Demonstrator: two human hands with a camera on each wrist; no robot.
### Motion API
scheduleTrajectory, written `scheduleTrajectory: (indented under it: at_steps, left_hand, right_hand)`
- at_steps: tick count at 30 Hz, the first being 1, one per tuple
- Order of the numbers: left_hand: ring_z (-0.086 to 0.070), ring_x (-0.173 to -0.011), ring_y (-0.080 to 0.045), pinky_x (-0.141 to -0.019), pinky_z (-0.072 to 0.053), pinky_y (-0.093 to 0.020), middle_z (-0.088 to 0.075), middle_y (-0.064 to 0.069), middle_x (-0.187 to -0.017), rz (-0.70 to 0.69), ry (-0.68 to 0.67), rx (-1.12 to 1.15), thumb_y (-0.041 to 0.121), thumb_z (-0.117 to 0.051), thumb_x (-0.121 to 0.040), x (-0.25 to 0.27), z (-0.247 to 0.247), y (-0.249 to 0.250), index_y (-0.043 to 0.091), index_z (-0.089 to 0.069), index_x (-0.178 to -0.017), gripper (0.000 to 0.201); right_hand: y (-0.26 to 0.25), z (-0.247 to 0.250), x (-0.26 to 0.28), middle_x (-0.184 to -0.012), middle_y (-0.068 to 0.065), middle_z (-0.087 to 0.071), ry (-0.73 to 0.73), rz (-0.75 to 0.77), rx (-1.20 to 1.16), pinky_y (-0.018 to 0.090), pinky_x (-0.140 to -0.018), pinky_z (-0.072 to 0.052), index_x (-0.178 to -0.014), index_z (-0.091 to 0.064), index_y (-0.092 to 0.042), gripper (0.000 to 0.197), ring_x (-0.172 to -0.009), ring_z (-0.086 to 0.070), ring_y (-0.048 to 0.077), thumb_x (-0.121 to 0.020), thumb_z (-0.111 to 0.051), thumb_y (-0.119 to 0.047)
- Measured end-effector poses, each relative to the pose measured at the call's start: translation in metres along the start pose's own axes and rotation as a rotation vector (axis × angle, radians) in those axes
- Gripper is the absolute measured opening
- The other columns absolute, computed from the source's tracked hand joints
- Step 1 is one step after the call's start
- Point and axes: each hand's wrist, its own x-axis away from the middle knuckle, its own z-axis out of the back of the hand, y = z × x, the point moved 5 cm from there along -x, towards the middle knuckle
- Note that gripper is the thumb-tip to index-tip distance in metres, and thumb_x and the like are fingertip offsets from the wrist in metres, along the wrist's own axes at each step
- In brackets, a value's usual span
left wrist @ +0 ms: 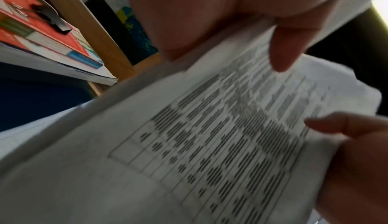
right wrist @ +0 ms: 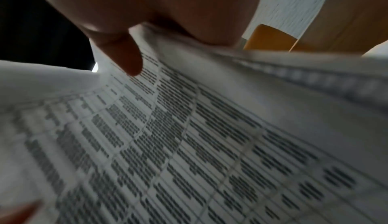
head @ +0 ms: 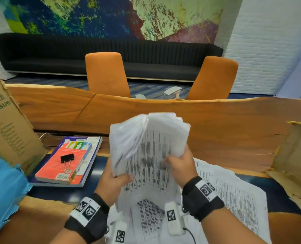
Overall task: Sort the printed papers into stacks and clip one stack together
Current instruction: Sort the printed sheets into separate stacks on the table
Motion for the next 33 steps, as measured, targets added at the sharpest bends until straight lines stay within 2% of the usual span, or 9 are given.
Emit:
scheduleTrajectory:
  at_steps: [4,7,10,13,18,20,24,29,33]
  left_hand:
    - [-0.060,-0.114,-0.035,-0.095,-0.048,-0.051,-0.066,-0.017,-0.119,-0.059,0.011,0.040,0.005,-0.069,-0.057,0.001,0.012,0.002,-0.001,-0.053,-0.125,0.070]
    - [-0.069,-0.098,-0.019,-0.086,-0.054,-0.041,-0.075,0.000,-0.101,-0.104,0.012,-0.029,-0.007,-0.060,-0.069,0.002,0.002,0.010,0.023,-0.069,-0.103,0.046]
    - [-0.067,-0.100,-0.023,-0.086,-0.053,-0.046,-0.073,-0.005,-0.104,-0.141,0.019,-0.049,0.004,-0.060,-0.068,0.001,-0.011,0.020,0.037,-0.072,-0.095,0.045]
    - [-0.065,-0.104,-0.030,-0.088,-0.052,-0.051,-0.070,-0.012,-0.109,-0.139,0.065,-0.041,0.012,-0.066,-0.065,-0.004,-0.008,0.015,0.021,-0.064,-0.112,0.048]
    - [-0.068,-0.102,-0.029,-0.093,-0.050,-0.048,-0.075,-0.006,-0.101,0.109,0.099,-0.077,0.007,-0.069,-0.071,-0.007,0.002,-0.031,0.011,-0.067,-0.108,0.037]
    - [-0.066,-0.103,-0.034,-0.093,-0.050,-0.049,-0.072,-0.011,-0.104,0.188,0.192,-0.123,0.006,-0.074,-0.075,-0.008,0.018,-0.051,0.010,-0.062,-0.109,0.036]
    - [-0.061,-0.109,-0.031,-0.096,-0.048,-0.049,-0.061,-0.008,-0.122,0.325,0.346,-0.086,0.026,-0.084,-0.063,0.002,0.045,-0.079,0.016,-0.045,-0.133,0.081]
    - [-0.067,-0.102,-0.034,-0.084,-0.052,-0.048,-0.072,-0.019,-0.110,0.465,0.216,0.534,0.009,-0.055,-0.091,0.017,0.020,-0.081,0.006,-0.063,-0.113,0.024]
    - [-0.068,-0.098,-0.036,-0.083,-0.053,-0.052,-0.072,-0.018,-0.108,0.325,0.255,0.328,0.001,-0.057,-0.089,0.004,0.043,-0.056,0.009,-0.066,-0.108,0.023]
  right_hand:
    - [0.023,0.014,0.008,-0.093,0.017,-0.069,0.043,-0.028,-0.068,0.050,-0.075,-0.060,-0.110,-0.063,-0.007,0.050,-0.093,-0.068,0.036,-0.060,-0.053,-0.005]
    - [0.018,0.008,0.017,-0.093,0.025,-0.068,0.035,0.014,-0.055,0.052,-0.073,-0.058,-0.102,-0.065,-0.005,0.038,-0.090,-0.067,0.041,-0.065,-0.054,-0.007]
    - [-0.005,-0.003,0.016,-0.099,0.028,-0.064,0.016,0.122,-0.098,0.060,-0.073,-0.054,-0.104,-0.063,-0.008,0.034,-0.092,-0.061,0.046,-0.071,-0.055,-0.002]
    - [-0.010,-0.006,0.016,-0.100,0.026,-0.062,0.024,0.157,-0.104,0.058,-0.069,-0.054,-0.106,-0.059,-0.008,0.035,-0.087,-0.061,0.044,-0.073,-0.054,0.002]
    - [0.029,0.002,0.026,-0.086,0.014,-0.070,0.064,-0.069,0.037,0.031,-0.064,-0.052,-0.097,-0.067,-0.011,0.008,-0.079,-0.066,0.026,-0.091,-0.063,-0.007]
    - [0.035,0.009,0.023,-0.093,0.011,-0.075,0.105,-0.135,-0.008,0.035,-0.072,-0.056,-0.098,-0.070,-0.014,0.008,-0.085,-0.071,0.026,-0.092,-0.065,-0.011]
    - [0.037,0.021,0.014,-0.110,0.008,-0.074,0.153,-0.192,-0.372,0.053,-0.095,-0.052,-0.116,-0.067,-0.012,0.028,-0.106,-0.069,0.030,-0.091,-0.064,-0.001]
    - [0.057,0.017,0.019,-0.123,0.020,-0.067,0.078,-0.359,-0.745,0.062,-0.100,-0.046,-0.127,-0.060,-0.007,0.049,-0.113,-0.064,0.041,-0.079,-0.065,-0.003]
    - [0.083,0.049,0.019,-0.120,0.024,-0.068,0.166,-0.391,-0.695,0.059,-0.098,-0.049,-0.118,-0.062,0.004,0.048,-0.108,-0.066,0.042,-0.070,-0.070,0.001]
